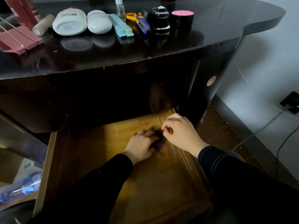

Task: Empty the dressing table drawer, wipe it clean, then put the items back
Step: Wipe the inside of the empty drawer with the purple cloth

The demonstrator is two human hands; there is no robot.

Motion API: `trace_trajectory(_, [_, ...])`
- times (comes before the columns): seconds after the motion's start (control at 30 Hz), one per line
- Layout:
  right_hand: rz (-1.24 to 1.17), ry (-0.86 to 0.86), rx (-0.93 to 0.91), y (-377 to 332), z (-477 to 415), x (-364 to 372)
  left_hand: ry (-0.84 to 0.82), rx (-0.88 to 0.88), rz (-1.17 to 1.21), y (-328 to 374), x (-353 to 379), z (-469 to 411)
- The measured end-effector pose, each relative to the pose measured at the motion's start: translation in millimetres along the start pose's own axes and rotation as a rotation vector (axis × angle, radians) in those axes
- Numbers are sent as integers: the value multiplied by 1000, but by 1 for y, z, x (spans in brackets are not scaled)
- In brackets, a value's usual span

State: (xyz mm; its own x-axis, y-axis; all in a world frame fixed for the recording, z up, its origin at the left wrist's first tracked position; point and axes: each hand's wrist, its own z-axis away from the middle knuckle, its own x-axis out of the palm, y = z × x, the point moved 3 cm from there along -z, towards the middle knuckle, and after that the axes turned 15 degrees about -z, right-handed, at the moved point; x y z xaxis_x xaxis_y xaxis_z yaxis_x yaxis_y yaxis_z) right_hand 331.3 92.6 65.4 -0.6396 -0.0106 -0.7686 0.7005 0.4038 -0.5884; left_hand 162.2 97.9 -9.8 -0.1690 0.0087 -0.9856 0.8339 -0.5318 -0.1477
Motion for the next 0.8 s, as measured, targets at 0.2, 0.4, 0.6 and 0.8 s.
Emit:
trace_trajectory(0.2, [-21, 180, -38, -5, 5, -10, 52, 174, -59, 33, 1, 14])
trace_trajectory(0.4, [-71, 268, 106, 4, 8, -9, 99, 620, -35, 71, 4, 70])
trace_trajectory(0.6, [-52, 250, 119, 4, 8, -10, 47, 189, 42, 26, -7, 0])
trace_trajectory(0.8, [-57, 252, 119, 5, 8, -10, 29, 125, -8, 33, -5, -11])
